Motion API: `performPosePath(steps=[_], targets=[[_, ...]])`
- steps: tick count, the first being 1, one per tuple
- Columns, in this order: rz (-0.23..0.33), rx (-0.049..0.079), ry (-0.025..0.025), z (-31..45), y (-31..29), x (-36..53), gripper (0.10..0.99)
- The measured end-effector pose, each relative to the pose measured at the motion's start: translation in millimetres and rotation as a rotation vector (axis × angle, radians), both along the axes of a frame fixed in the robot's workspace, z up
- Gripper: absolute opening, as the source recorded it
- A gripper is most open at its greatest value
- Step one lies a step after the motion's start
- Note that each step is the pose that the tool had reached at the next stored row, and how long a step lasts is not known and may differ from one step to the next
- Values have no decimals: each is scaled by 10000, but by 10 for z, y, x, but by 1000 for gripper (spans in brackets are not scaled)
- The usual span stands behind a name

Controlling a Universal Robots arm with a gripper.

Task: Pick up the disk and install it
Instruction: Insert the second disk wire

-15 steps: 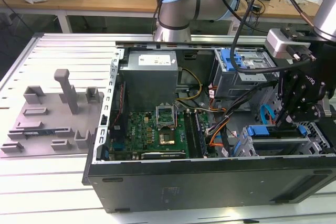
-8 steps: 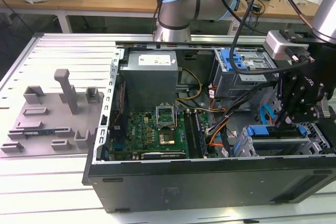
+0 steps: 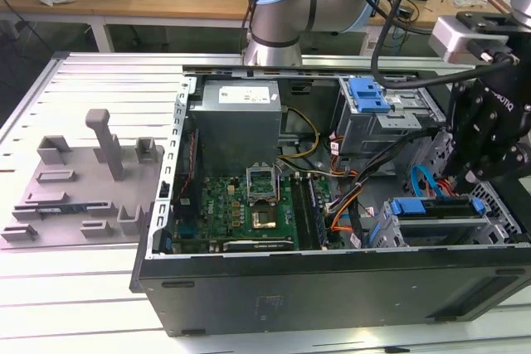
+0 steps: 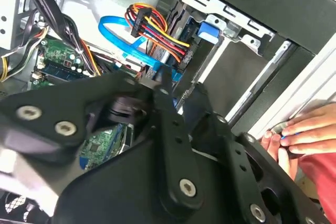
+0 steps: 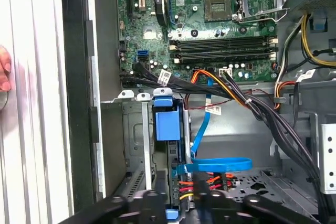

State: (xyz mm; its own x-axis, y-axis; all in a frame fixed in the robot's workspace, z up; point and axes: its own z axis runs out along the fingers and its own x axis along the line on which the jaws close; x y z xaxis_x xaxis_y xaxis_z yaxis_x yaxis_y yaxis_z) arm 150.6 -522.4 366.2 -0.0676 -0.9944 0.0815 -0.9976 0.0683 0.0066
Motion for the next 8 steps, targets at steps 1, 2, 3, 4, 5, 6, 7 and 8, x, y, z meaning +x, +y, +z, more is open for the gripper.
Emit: performPosePath(steps=[1,2,3,4,5,6,7,8], targets=[[0,0,0,0,0,0,337],[0,1,0,0,0,0,275],[0,0,0,0,1,0,212],[0,1,0,0,1,0,153],[0,0,0,0,1,0,106],[0,0,0,0,1,0,106],[0,0,0,0,1,0,106],[0,1,0,0,1,0,106]])
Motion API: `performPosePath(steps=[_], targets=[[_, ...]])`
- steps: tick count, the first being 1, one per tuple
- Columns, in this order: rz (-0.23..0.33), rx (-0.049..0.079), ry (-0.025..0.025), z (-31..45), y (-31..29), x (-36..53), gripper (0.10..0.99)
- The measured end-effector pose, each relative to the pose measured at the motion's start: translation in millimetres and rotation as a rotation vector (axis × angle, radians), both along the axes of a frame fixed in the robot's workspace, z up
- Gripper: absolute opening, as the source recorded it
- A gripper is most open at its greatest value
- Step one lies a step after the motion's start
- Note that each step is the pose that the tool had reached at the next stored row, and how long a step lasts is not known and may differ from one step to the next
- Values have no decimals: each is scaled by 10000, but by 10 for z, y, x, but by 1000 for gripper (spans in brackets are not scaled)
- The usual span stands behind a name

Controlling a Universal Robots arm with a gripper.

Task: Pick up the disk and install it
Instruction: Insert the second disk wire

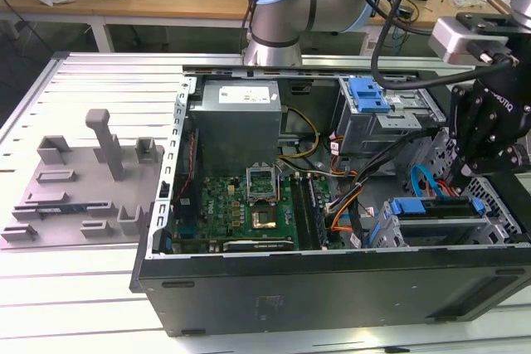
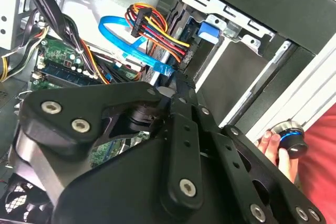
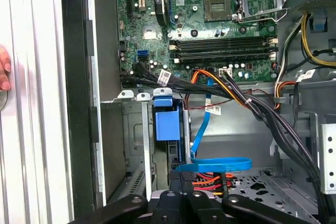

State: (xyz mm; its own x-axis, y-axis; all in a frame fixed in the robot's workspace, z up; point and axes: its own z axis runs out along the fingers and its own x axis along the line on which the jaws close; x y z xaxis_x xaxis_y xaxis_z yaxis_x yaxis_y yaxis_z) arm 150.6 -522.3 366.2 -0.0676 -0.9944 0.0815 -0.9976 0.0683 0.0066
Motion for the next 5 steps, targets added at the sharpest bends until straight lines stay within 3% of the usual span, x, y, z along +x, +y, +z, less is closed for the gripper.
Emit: performPosePath(steps=[5], targets=[[0,0,0,0,1,0,106]])
